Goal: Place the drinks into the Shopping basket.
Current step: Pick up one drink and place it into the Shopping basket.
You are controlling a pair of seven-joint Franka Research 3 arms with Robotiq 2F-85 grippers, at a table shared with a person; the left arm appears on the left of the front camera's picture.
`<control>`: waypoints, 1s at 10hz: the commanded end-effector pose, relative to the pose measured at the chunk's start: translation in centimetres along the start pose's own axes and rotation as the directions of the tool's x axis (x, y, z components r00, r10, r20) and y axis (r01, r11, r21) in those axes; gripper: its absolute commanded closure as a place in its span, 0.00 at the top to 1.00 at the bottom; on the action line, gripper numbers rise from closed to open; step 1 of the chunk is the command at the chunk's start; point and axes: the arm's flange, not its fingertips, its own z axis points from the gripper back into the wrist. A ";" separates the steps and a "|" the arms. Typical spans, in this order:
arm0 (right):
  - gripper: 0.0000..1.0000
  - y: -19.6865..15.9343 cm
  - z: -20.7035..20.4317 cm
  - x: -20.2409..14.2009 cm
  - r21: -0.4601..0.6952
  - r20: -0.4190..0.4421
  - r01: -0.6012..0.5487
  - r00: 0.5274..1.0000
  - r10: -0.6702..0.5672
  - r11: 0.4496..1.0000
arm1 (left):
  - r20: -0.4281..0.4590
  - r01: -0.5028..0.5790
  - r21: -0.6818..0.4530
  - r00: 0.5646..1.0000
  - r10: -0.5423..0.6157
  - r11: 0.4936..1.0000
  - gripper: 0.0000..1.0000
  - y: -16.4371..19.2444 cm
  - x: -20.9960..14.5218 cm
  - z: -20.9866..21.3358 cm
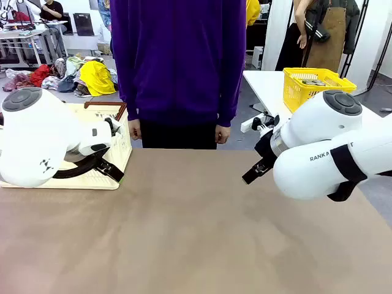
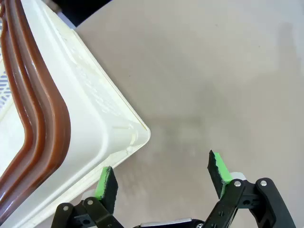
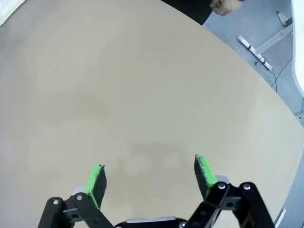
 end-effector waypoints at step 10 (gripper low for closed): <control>1.00 0.0 0.0 0.0 0.000 0.001 0.000 1.000 0.000 1.000 | 0.003 0.000 0.001 1.000 0.000 1.000 1.00 0.0 0.1 0.0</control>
